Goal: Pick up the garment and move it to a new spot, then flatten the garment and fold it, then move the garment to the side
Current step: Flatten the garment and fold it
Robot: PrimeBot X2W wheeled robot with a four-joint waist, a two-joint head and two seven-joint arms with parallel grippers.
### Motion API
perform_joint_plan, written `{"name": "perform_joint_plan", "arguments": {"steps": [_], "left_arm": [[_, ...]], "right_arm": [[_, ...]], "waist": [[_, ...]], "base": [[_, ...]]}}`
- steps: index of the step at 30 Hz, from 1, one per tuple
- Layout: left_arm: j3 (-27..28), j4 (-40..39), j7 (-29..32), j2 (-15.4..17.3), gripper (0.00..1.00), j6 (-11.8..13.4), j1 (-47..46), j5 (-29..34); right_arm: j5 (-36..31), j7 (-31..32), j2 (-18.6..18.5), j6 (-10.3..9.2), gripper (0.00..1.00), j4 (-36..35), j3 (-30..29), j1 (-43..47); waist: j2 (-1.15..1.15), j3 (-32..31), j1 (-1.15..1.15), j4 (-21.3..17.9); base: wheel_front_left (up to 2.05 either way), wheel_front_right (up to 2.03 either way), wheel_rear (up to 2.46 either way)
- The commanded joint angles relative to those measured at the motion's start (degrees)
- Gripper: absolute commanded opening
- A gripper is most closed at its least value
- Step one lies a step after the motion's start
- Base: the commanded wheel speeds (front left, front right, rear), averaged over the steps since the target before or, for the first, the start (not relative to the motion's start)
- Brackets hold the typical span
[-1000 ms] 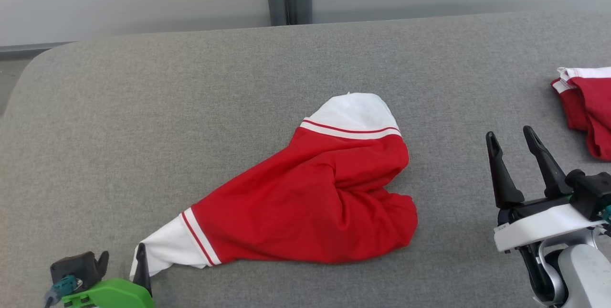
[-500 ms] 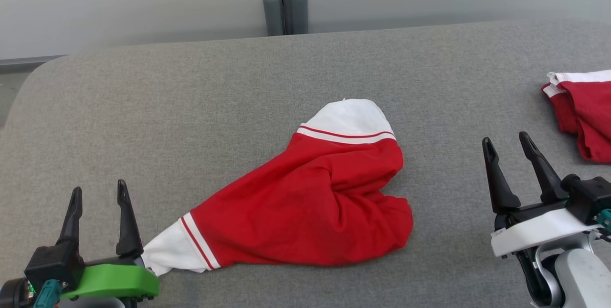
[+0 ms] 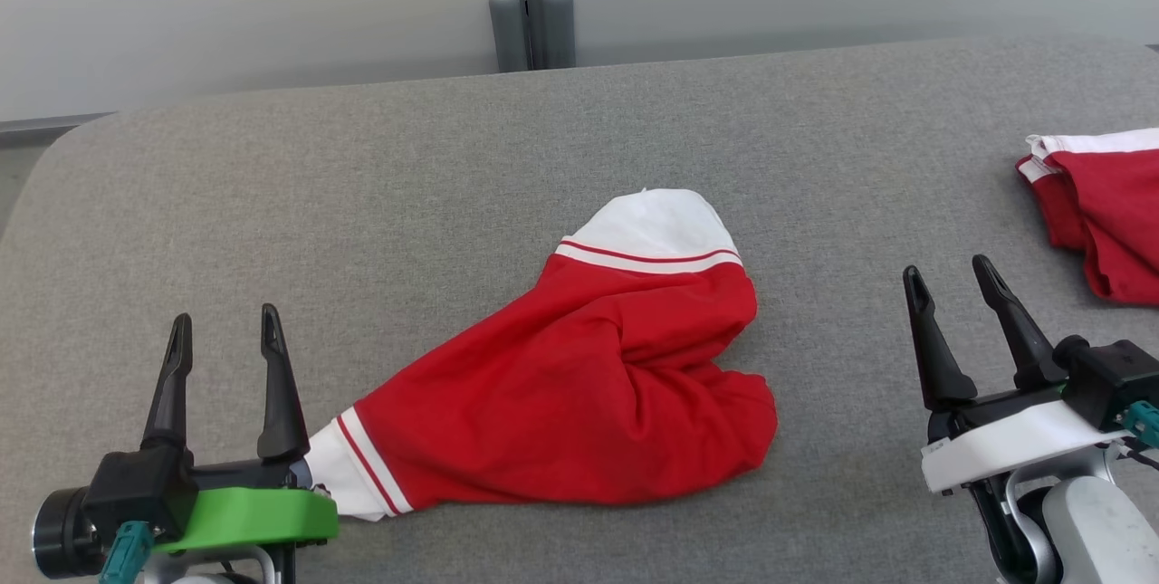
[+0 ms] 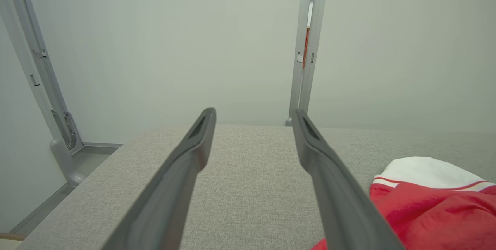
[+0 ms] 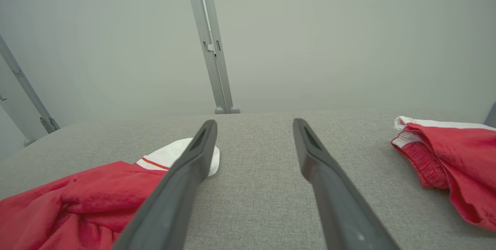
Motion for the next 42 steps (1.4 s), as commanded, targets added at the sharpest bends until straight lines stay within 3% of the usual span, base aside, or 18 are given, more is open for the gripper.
{"name": "perform_joint_plan", "arguments": {"steps": [1,14,20,25,35,36,37,38,42], "left_arm": [[0.2,0.2,-0.2,-0.3,1.0,-0.5,-0.9,0.3],[1.6,0.8,-0.3,-2.3,1.0,-2.9,-1.0,2.3],[2.1,1.2,-0.2,-3.3,1.0,-4.0,-1.0,2.7],[2.5,1.7,-0.3,-4.0,1.0,-4.8,-1.2,3.1],[3.1,2.5,-0.3,-5.8,1.0,-6.0,-1.8,3.4],[3.2,2.6,-0.3,-5.9,1.0,-6.1,-1.8,3.6],[3.4,2.6,-0.3,-6.1,1.0,-6.2,-1.7,3.7],[3.5,2.7,-0.3,-6.2,1.0,-6.3,-1.7,3.7],[4.2,2.9,-0.3,-6.6,1.0,-6.6,-1.4,4.0]], "right_arm": [[0.4,-0.2,0.1,0.01,1.0,-0.1,0.0,0.4],[0.7,-0.2,-0.1,0.01,1.0,0.6,1.0,0.6],[7.1,0.3,-5.6,0.01,1.0,4.4,12.3,-0.7],[13.9,5.5,-9.2,0.02,1.0,8.0,20.9,-4.5],[27.2,16.6,-10.3,0.02,1.0,14.5,31.3,-9.4],[27.8,16.9,-10.6,0.02,0.8,14.7,31.7,-9.8],[28.7,16.9,-11.0,0.02,0.23,14.9,32.2,-10.1],[29.5,16.8,-11.2,0.02,0.0,15.0,32.6,-10.1],[31.6,14.5,-12.8,0.02,0.0,13.7,32.8,-11.0]], "waist": [[0.0,0.0,0.0,0.0],[0.0,-0.3,0.0,0.3],[0.0,-0.5,0.0,1.0],[0.0,-0.3,0.0,2.0],[0.0,0.7,0.0,5.3],[0.0,0.7,0.0,5.4],[0.0,0.7,0.0,5.5],[0.0,0.8,0.0,5.6],[0.0,0.5,0.0,5.1]], "base": [[0.0,0.0,0.0],[0.0,0.0,0.0],[0.0,0.0,0.0],[0.0,0.0,0.0],[0.0,0.0,0.0],[0.0,0.0,0.0],[0.0,0.0,0.0],[0.0,0.0,0.0],[0.0,0.0,0.0]]}}
